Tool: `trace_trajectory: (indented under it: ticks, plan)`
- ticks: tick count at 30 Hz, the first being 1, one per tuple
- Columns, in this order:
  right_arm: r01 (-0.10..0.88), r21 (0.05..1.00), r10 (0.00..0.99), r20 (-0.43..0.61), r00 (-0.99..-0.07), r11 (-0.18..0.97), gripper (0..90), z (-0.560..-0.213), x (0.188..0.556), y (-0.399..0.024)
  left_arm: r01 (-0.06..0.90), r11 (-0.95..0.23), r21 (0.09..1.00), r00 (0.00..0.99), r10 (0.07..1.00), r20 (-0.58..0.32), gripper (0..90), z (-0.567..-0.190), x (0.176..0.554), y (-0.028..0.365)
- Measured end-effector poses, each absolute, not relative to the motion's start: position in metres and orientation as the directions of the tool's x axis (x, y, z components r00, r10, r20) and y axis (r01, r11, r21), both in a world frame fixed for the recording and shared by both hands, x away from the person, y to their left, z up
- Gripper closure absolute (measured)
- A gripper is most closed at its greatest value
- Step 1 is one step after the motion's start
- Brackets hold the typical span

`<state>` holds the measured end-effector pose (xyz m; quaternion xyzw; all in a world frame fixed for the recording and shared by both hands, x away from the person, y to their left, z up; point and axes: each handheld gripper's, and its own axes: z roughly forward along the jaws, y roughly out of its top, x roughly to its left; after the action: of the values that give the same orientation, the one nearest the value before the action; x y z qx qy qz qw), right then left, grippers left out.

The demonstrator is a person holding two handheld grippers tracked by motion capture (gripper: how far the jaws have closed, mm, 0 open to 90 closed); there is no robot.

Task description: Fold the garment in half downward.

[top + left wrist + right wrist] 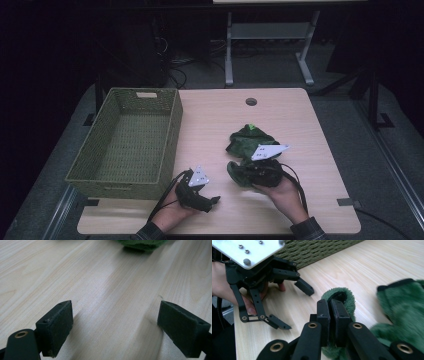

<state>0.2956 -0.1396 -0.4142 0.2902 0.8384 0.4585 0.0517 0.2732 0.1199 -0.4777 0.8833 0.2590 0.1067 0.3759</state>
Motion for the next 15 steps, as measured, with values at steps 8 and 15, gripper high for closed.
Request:
trace_trajectory:
  ticks: [8,15]
  plan:
    - [0.468,0.799,0.574,0.195,-0.795,0.378,84.8,-0.416,0.294,-0.163,0.377,-0.583,0.72,0.843,0.538,-0.006,12.5,-0.478,0.273,0.12]
    - [0.508,0.774,0.614,0.201,-0.764,0.379,83.0,-0.427,0.295,-0.18,0.375,-0.587,0.718,0.844,0.536,-0.003,12.5,-0.478,0.273,0.12]
